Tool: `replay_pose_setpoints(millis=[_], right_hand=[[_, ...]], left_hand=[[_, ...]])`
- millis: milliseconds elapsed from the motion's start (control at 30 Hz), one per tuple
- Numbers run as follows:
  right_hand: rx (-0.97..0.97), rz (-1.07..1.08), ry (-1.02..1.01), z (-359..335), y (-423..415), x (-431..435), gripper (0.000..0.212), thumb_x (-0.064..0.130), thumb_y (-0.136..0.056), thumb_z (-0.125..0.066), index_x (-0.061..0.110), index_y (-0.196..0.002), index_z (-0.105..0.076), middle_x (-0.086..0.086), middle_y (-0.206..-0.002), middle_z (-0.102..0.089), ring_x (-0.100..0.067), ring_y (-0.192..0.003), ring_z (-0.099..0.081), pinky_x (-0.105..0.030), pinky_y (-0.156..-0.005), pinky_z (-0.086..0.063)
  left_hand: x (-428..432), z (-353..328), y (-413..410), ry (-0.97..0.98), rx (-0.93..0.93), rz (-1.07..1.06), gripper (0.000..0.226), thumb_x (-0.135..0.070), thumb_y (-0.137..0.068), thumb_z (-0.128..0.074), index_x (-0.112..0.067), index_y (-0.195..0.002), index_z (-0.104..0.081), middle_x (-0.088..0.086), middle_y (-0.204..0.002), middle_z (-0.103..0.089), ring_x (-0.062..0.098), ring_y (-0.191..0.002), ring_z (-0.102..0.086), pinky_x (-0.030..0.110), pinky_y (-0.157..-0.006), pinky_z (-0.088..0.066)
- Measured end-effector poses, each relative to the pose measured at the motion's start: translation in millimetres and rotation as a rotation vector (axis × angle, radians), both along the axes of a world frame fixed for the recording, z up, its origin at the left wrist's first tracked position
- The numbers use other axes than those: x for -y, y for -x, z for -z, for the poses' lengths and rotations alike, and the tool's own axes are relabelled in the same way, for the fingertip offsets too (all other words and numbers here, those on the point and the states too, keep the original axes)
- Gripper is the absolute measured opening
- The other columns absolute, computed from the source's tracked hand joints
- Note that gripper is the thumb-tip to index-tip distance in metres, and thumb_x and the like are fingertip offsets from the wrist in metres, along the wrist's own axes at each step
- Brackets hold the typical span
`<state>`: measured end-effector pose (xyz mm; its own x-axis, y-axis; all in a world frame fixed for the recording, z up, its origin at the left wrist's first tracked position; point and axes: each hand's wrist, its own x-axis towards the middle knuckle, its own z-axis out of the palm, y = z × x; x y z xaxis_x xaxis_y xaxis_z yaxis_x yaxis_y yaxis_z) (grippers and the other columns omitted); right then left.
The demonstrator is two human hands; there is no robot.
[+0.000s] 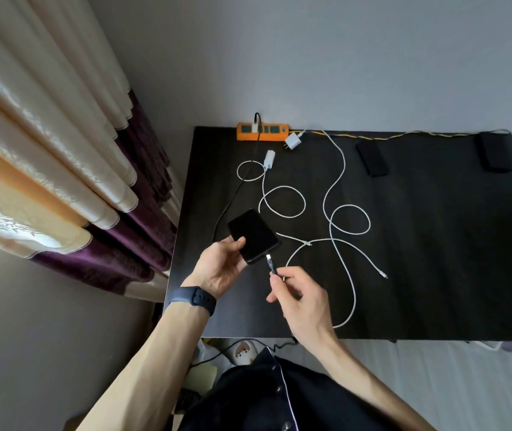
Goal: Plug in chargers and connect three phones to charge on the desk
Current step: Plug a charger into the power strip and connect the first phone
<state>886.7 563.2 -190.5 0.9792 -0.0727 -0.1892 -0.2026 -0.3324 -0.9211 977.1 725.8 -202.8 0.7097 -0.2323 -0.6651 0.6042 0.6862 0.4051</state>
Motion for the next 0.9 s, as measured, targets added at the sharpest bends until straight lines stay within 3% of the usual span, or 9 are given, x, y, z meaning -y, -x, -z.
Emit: replay_pose_setpoints(millis=[167,333,567,700,900], right_hand=[[0.004,-0.02,-0.003,0,5,8,0.005,0.026,-0.097,-0.062,0.026,-0.093,-0.065,0.005,-0.068,-0.073,-0.008,-0.049,-0.056,-0.024,-0.053,-0.044],[-0.009,-0.043,0.013,-1,7,14,0.006,0.028,-0.097,-0.062,0.024,-0.093,-0.066,0.005,-0.067,-0.073,-0.008,-0.048,-0.054,-0.038,-0.054,-0.05],[-0.009,-0.068,0.016,0,12,17,0.01,0.028,-0.097,-0.061,0.023,-0.09,-0.066,0.003,-0.064,-0.072,-0.006,-0.046,-0.054,-0.025,-0.053,-0.043],[-0.036,-0.067,0.013,2,14,17,0.01,0.028,-0.097,-0.061,0.024,-0.089,-0.065,0.003,-0.064,-0.072,-0.006,-0.047,-0.055,-0.025,-0.055,-0.043],[-0.04,-0.018,-0.006,4,8,18,0.015,0.036,-0.098,-0.059,0.03,-0.088,-0.068,0.007,-0.075,-0.073,-0.005,-0.055,-0.056,-0.027,-0.059,-0.046]], left_hand=[[6,1,7,0.001,-0.007,0.016,0.03,0.005,-0.098,-0.042,0.005,-0.124,-0.058,0.019,-0.108,-0.07,0.025,-0.091,-0.074,0.03,-0.064,-0.061],[13,-3,13,0.009,-0.007,0.0,0.033,0.005,-0.099,-0.041,0.006,-0.128,-0.056,0.019,-0.106,-0.071,0.025,-0.091,-0.074,0.031,-0.064,-0.061],[18,-7,23,-0.031,0.034,-0.027,0.041,0.006,-0.099,-0.041,0.005,-0.139,-0.047,0.019,-0.108,-0.07,0.025,-0.09,-0.074,0.03,-0.063,-0.061],[19,-11,27,-0.077,0.02,-0.107,0.063,0.012,-0.095,-0.045,-0.021,-0.148,-0.034,0.019,-0.115,-0.068,0.026,-0.085,-0.075,0.038,-0.06,-0.061],[19,-14,32,-0.118,0.077,-0.098,0.076,0.012,-0.095,-0.046,-0.03,-0.155,-0.025,0.015,-0.107,-0.074,0.028,-0.097,-0.073,0.039,-0.062,-0.061]])
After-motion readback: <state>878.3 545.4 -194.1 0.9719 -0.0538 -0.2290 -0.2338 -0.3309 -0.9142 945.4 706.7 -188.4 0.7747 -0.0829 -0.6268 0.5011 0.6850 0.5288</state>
